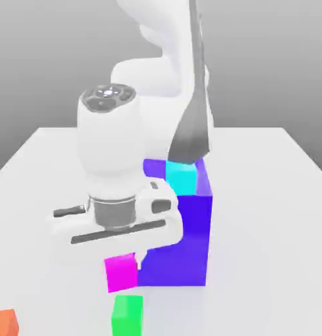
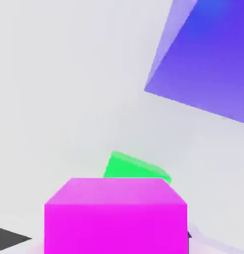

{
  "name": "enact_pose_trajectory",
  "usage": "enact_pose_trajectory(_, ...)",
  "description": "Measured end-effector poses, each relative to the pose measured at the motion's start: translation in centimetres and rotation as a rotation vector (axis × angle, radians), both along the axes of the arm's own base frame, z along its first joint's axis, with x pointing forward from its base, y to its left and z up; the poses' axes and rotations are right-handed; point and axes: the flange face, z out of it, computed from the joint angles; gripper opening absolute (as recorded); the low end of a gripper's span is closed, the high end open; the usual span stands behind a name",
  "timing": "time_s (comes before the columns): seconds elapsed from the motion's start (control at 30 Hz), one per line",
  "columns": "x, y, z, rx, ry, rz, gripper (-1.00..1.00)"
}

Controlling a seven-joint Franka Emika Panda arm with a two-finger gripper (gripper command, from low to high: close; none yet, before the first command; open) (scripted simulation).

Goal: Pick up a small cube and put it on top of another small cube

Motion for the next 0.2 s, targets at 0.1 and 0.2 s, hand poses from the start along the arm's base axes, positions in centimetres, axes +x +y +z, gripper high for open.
enact_pose_trajectory(0.1, -0.1, 0.1, -3.2, 0.000, 0.002, 0.008, 1.00)
enact_pose_trajectory(0.2, -0.1, 0.1, -3.2, 0.000, 0.002, 0.008, 1.00)
